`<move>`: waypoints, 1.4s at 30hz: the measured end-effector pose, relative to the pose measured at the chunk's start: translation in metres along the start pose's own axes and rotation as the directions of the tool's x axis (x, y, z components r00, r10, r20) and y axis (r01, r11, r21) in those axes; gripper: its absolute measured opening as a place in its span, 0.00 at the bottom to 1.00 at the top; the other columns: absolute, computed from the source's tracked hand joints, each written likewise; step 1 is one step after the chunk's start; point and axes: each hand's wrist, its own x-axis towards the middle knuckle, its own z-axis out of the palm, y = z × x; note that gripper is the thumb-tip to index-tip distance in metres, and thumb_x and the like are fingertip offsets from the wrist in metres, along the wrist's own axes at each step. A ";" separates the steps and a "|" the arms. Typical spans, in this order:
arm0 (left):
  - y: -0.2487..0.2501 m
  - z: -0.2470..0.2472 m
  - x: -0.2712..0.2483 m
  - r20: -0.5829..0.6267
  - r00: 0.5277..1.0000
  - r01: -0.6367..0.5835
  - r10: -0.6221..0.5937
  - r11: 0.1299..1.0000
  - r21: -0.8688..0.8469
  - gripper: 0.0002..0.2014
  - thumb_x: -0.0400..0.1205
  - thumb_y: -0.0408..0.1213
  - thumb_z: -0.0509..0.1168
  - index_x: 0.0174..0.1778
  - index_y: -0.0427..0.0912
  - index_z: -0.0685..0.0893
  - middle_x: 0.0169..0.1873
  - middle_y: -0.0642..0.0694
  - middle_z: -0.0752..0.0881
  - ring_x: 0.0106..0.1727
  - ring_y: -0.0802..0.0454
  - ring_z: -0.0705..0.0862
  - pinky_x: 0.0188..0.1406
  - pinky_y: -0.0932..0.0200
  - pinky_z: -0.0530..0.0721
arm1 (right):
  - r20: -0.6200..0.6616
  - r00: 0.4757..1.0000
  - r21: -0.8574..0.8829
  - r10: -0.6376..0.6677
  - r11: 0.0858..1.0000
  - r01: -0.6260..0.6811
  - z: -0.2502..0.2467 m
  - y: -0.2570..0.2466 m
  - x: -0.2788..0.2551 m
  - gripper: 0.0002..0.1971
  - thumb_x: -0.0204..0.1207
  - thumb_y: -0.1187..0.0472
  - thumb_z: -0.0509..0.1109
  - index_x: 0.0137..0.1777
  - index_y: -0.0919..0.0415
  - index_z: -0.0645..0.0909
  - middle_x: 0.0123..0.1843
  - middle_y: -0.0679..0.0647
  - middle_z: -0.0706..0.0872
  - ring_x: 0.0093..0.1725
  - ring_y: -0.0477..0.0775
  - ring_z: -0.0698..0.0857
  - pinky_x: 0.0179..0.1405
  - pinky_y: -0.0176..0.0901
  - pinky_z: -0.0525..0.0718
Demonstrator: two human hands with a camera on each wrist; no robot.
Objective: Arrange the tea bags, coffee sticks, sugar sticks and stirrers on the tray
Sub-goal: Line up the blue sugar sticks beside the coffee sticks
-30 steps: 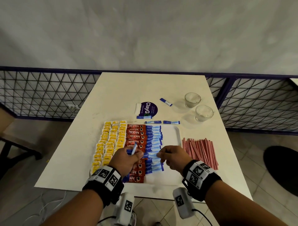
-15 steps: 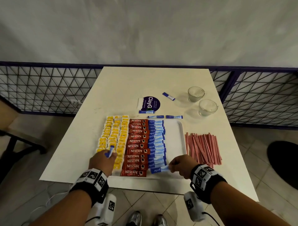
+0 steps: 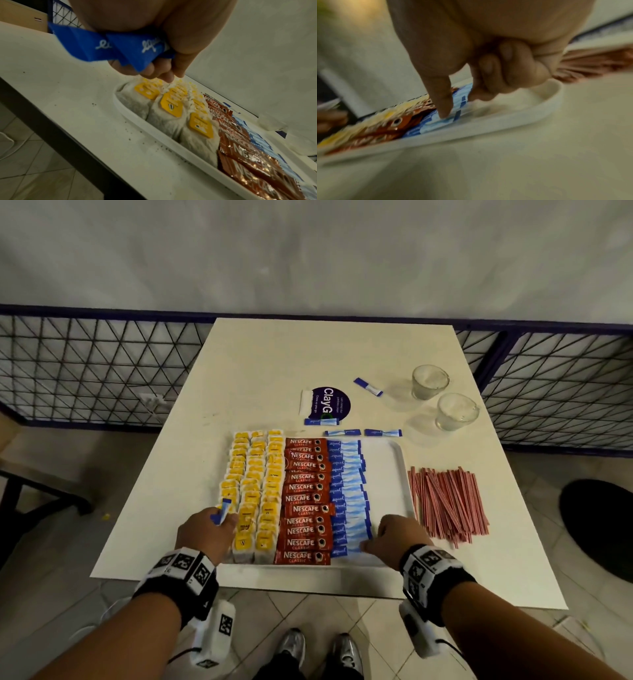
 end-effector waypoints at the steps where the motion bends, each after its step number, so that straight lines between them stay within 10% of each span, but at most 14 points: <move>1: 0.000 -0.001 0.001 0.004 1.000 -0.002 0.002 1.000 -0.019 0.12 0.83 0.48 0.64 0.42 0.42 0.82 0.43 0.38 0.87 0.50 0.35 0.84 0.49 0.53 0.77 | -0.046 0.996 -0.028 -0.080 0.997 0.079 0.000 -0.002 -0.002 0.15 0.70 0.43 0.73 0.46 0.52 0.77 0.44 0.48 0.82 0.43 0.48 0.80 0.41 0.40 0.79; 6: 0.001 -0.003 0.007 0.019 0.999 -0.026 0.028 0.996 -0.082 0.14 0.83 0.48 0.64 0.36 0.45 0.81 0.34 0.43 0.85 0.39 0.40 0.81 0.41 0.56 0.74 | 0.046 0.884 -0.167 -0.466 0.869 0.466 0.002 -0.027 -0.006 0.13 0.75 0.50 0.69 0.58 0.50 0.83 0.57 0.47 0.81 0.58 0.49 0.79 0.56 0.39 0.79; 14: -0.001 -0.004 0.012 0.019 0.999 -0.027 0.030 0.988 -0.154 0.13 0.82 0.50 0.65 0.41 0.45 0.85 0.38 0.44 0.89 0.43 0.42 0.85 0.44 0.55 0.79 | 0.129 0.919 -0.345 -0.373 0.852 0.394 0.017 -0.035 0.003 0.15 0.75 0.40 0.66 0.52 0.48 0.84 0.53 0.48 0.84 0.54 0.50 0.82 0.48 0.42 0.83; 25: -0.007 -0.003 0.005 0.014 0.999 -0.035 0.039 0.979 -0.199 0.11 0.81 0.49 0.67 0.43 0.45 0.85 0.38 0.43 0.89 0.44 0.42 0.85 0.47 0.54 0.80 | -0.142 0.886 -0.139 -0.442 0.895 0.425 0.010 -0.014 0.008 0.14 0.72 0.49 0.73 0.56 0.48 0.83 0.56 0.45 0.82 0.56 0.48 0.79 0.59 0.44 0.80; 42: -0.005 0.004 0.006 0.029 0.998 -0.046 0.055 0.971 -0.232 0.13 0.80 0.52 0.67 0.51 0.46 0.86 0.41 0.44 0.90 0.43 0.40 0.87 0.49 0.48 0.86 | 0.030 0.847 -0.239 -0.531 0.819 0.522 0.009 -0.009 0.005 0.14 0.77 0.50 0.68 0.62 0.46 0.82 0.61 0.47 0.79 0.63 0.50 0.75 0.61 0.41 0.77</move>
